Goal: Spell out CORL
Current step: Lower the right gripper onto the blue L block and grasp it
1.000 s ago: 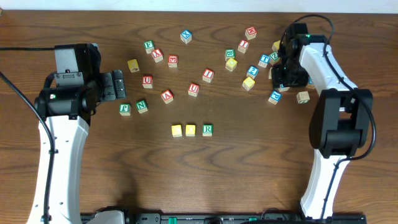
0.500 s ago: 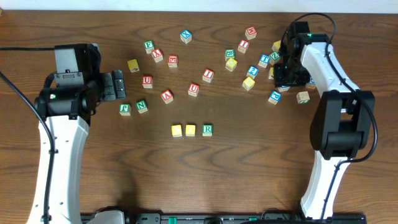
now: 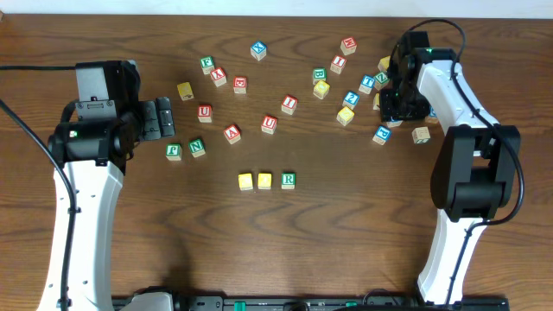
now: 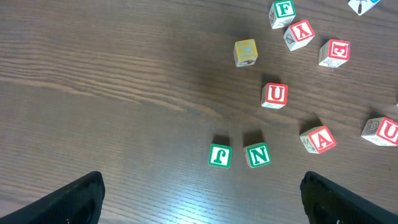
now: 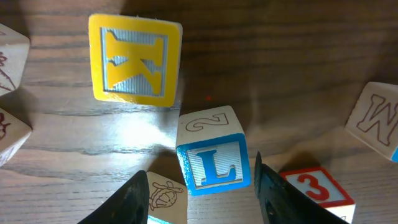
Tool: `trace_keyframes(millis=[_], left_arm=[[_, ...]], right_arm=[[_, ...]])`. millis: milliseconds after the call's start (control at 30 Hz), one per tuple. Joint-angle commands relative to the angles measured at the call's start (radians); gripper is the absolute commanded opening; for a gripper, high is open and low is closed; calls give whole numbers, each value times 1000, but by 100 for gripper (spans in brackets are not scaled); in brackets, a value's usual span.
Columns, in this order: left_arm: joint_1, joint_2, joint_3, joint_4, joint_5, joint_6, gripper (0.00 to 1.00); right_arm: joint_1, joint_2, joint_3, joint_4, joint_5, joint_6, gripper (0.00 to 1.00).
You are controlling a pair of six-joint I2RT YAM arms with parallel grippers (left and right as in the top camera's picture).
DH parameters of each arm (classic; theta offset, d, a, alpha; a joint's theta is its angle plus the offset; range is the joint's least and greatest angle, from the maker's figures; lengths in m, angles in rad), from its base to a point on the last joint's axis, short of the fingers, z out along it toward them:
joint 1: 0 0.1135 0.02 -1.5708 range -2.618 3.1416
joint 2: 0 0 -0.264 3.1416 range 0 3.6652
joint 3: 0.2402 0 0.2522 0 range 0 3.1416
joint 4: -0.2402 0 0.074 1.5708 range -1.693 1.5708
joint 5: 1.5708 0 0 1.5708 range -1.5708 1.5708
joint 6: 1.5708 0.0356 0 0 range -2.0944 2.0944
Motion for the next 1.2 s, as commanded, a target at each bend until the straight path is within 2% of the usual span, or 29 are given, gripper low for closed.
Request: trace_keyframes(millis=[0,400,900,1167], left_arm=[[3,5,4,0,5,6,99],[3,5,4,0,5,6,99],[3,5,4,0,5,6,99],[3,5,4,0,6,6,99]], right_arm=[[7,-31,-7,-5,8,-23,49],[7,-31,-11,-23,8,-37,51],[7,-31,-67,50,9,-37,52],[7,-31,-67,77,9,-37,46]])
